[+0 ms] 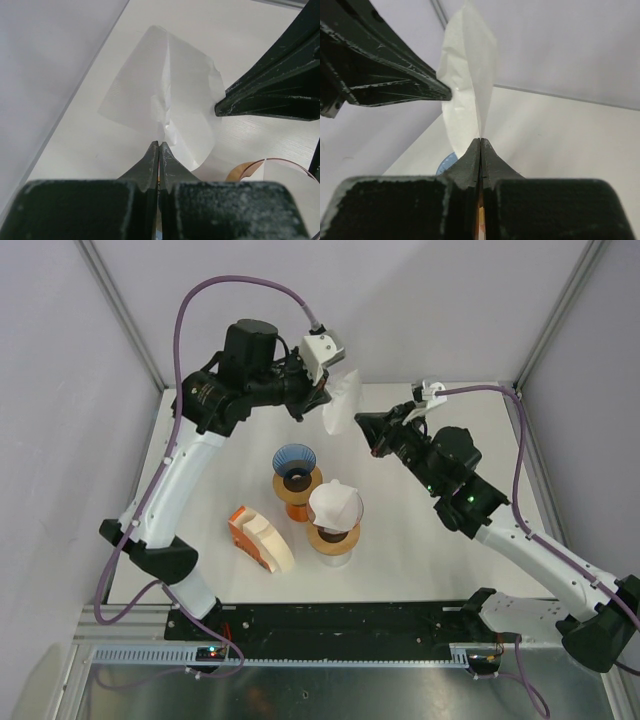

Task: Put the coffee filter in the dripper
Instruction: Place the coffee filter in the coffee dripper.

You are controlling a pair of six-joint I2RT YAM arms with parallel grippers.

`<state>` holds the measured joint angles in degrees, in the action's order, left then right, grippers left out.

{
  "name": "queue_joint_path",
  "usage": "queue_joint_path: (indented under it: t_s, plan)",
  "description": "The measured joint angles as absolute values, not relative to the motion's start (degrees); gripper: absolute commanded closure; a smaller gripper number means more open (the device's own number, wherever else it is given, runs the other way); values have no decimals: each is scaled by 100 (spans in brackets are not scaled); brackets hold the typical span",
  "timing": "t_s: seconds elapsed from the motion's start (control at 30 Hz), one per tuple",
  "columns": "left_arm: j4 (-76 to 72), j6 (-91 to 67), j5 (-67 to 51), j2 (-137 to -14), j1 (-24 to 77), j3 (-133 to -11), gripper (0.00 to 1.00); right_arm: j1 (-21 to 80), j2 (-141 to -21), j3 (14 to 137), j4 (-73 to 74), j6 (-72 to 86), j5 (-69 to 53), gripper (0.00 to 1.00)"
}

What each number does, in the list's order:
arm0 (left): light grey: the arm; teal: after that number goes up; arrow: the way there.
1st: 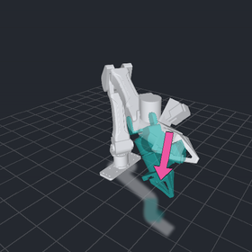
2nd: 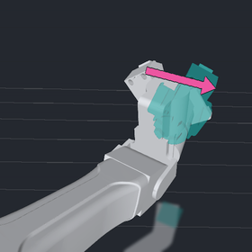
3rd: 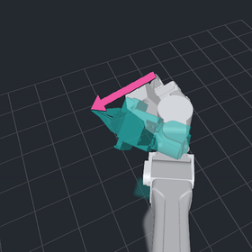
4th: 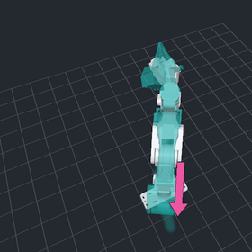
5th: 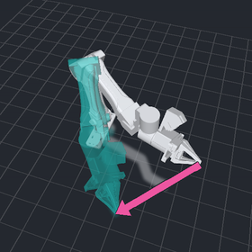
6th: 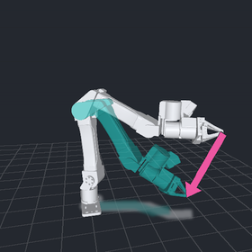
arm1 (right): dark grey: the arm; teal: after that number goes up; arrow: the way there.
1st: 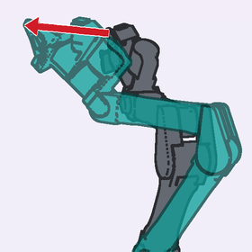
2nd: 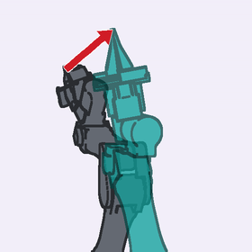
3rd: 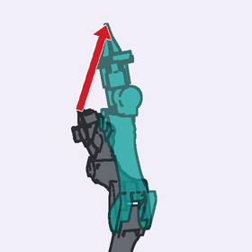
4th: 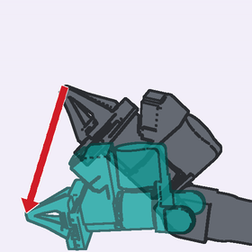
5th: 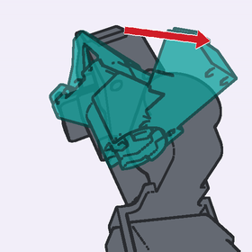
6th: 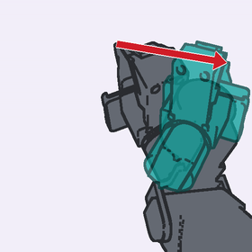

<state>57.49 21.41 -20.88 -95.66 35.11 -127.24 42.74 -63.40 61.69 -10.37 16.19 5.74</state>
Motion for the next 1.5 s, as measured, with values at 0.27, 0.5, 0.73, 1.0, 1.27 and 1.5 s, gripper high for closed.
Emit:
queue_joint_path:
  t_s: [0.27,0.5,0.73,1.0,1.27,1.5]
  plan:
    - [5749,2097,-1752,-9526,3511,-12707,100,4252,-6340,6171,-902,1573,939,100]
    - [5739,1979,-1968,-9513,3524,-12643,63,4423,-6539,6169,-1173,1592,1116,100]
    - [5714,1785,-2318,-9513,3522,-12597,45,4593,-6698,6169,-1280,1592,1111,100]
    - [5605,1649,-2574,-9529,3524,-12597,14,4685,-6698,6169,-1380,1588,1116,100]
    - [5483,1688,-2403,-9535,3583,-12597,53,4729,-6698,6169,-1538,1586,987,100]
    - [5380,1693,-2237,-9574,3588,-12586,53,4797,-6698,6169,-1570,1586,917,100]
